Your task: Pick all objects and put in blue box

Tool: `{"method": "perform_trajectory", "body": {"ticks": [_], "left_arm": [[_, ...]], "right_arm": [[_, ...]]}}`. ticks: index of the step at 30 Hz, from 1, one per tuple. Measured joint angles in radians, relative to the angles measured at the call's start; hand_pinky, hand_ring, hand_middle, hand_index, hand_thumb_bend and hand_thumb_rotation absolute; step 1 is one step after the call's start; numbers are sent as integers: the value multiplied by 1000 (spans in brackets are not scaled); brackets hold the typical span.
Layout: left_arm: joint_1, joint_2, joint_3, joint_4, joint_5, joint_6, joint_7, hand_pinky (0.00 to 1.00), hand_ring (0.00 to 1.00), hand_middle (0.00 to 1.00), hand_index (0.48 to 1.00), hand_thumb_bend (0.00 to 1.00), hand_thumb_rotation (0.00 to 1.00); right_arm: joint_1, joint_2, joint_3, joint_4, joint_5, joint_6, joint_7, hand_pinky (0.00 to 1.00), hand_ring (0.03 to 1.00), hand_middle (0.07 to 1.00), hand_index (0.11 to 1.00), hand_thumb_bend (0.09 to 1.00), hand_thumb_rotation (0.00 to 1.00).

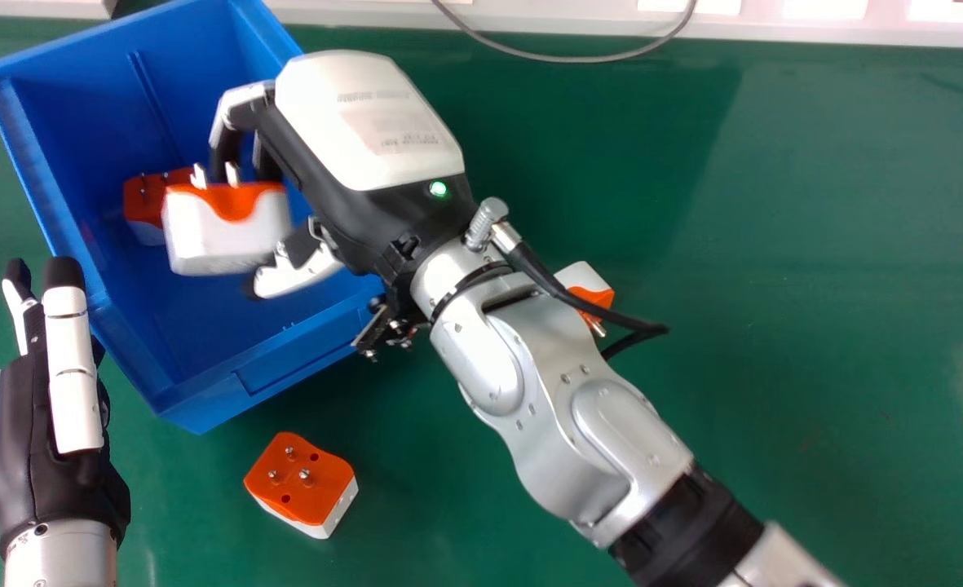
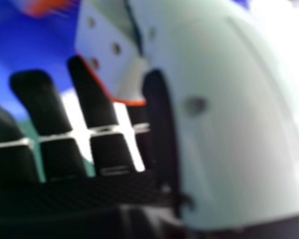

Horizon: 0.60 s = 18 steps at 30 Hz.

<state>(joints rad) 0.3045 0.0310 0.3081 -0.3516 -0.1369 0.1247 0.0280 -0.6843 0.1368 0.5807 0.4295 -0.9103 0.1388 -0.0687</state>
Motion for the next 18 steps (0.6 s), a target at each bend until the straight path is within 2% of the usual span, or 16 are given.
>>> {"method": "perform_trajectory", "body": {"ticks": [3, 5, 7, 9, 12, 14, 15, 16, 18], "left_arm": [[-1, -1, -1, 0, -1, 1, 0, 1000, 1000, 1000, 1000, 571, 1000], [-1, -5, -5, 0, -1, 1, 0, 1000, 1000, 1000, 1000, 571, 1000], [-1, -8, -7, 0, -1, 1, 1, 1000, 1000, 1000, 1000, 571, 1000], [-1, -10, -8, 0, 0, 1, 1, 1000, 1000, 1000, 1000, 571, 1000], [0, -15, -11, -1, 0, 2, 3, 1000, 1000, 1000, 1000, 571, 1000], [0, -16, -12, -2, 0, 3, 4, 1000, 1000, 1000, 1000, 571, 1000], [1, -17, -12, -6, 0, 7, 6, 1000, 1000, 1000, 1000, 571, 1000], [1, -18, -13, -9, 0, 10, 8, 1000, 1000, 1000, 1000, 571, 1000], [3, -19, -14, -12, 0, 14, 16, 1000, 1000, 1000, 1000, 571, 1000]], "right_arm": [[-51, -2, 8, 122, 8, 8, -19, 326, 422, 472, 524, 494, 0], [-95, -3, 13, 236, 12, 17, -46, 186, 366, 450, 520, 499, 0], [-120, -3, 14, 299, 20, 17, -68, 169, 348, 447, 528, 499, 0], [-138, -3, 14, 335, 35, 13, -83, 170, 342, 448, 533, 498, 0], [-184, -3, 14, 401, 66, -10, -104, 250, 370, 481, 517, 505, 0], [-198, -3, 15, 409, 83, -27, -107, 250, 370, 481, 517, 505, 0], [-211, -2, 23, 417, 85, -48, -114, 307, 425, 520, 512, 505, 30], [-218, -2, 30, 419, 85, -62, -119, 467, 604, 704, 693, 628, 342], [-237, -1, 54, 423, 83, -86, -136, 530, 675, 778, 768, 678, 472]]}}
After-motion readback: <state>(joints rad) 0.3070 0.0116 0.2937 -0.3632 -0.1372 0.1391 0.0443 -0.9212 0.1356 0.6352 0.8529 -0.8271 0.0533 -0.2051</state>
